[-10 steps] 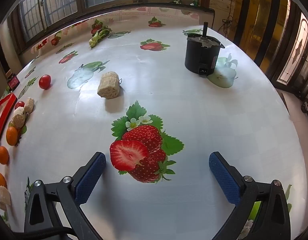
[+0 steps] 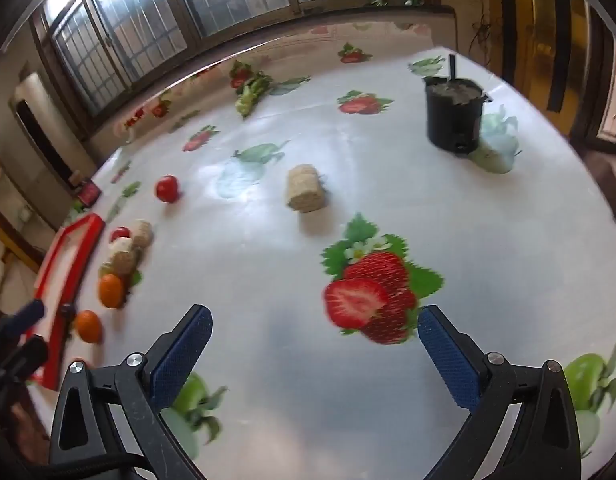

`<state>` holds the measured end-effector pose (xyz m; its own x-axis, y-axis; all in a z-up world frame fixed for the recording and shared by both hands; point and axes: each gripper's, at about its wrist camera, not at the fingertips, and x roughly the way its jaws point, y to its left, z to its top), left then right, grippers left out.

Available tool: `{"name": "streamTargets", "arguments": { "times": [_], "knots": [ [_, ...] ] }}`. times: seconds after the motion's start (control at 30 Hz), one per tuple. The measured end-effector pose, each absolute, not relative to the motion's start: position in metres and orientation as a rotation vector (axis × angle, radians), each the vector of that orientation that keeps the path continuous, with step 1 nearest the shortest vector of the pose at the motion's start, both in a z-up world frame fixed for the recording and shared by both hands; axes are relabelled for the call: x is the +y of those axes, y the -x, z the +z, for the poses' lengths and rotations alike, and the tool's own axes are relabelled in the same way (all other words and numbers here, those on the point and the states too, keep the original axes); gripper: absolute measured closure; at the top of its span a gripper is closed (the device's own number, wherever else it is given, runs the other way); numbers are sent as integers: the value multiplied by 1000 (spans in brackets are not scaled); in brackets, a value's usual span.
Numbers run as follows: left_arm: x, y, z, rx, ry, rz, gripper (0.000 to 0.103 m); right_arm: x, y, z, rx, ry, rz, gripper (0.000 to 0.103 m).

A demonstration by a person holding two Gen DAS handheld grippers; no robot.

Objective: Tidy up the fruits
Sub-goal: 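Move both grippers toward the row of oranges and cream cubes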

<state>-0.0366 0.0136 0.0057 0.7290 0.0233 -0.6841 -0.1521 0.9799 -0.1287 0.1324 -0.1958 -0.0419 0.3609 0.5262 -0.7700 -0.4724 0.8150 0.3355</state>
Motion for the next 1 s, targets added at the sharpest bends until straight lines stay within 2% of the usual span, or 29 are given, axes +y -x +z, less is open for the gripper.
{"name": "streamTargets", "arguments": {
  "times": [0.37, 0.5, 1.0],
  "knots": [
    [31, 68, 10, 748, 209, 114, 28, -163, -72, 50, 680, 84, 828, 0],
    [37, 79, 12, 744, 205, 135, 28, -148, -79, 41, 779, 116, 862, 0],
    [71, 122, 8, 754, 225, 190, 28, -144, -54, 37, 732, 281, 926, 0]
  ]
}}
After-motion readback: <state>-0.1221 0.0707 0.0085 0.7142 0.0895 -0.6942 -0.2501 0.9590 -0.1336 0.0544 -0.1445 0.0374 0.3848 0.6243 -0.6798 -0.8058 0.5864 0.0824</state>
